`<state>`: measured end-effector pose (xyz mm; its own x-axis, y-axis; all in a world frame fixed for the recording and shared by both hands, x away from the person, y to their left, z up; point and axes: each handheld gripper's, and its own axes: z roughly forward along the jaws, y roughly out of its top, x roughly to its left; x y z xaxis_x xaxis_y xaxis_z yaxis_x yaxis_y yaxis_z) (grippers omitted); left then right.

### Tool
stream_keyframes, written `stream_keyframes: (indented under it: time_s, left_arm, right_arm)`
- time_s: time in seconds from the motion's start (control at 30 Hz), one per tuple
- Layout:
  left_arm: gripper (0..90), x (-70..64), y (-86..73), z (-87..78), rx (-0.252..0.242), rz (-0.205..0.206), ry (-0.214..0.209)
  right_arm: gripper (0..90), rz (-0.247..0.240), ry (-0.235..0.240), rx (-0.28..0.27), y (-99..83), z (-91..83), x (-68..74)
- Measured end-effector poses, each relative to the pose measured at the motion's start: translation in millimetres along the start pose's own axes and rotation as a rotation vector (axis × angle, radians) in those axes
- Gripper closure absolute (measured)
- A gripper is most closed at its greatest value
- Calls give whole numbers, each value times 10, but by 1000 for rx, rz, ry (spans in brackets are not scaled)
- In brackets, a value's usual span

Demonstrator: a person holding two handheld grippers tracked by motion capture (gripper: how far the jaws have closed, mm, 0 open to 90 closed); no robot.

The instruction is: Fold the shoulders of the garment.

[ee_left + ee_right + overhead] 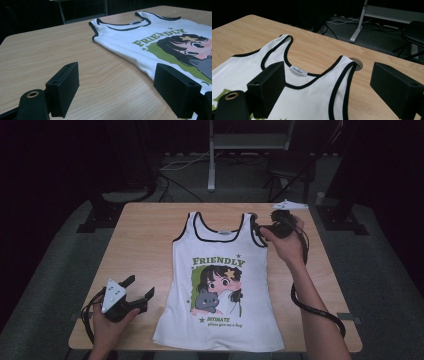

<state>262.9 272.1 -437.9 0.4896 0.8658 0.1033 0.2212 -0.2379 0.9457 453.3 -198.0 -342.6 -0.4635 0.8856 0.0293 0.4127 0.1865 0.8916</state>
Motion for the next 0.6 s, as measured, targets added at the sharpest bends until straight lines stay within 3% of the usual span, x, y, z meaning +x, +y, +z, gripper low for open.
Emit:
stream_keyframes:
  time_s: [0.6]
  left_arm:
    - [201,-6,0,0,1,1,2]
  right_arm:
    - [127,33,-16,43,82,320,-153]
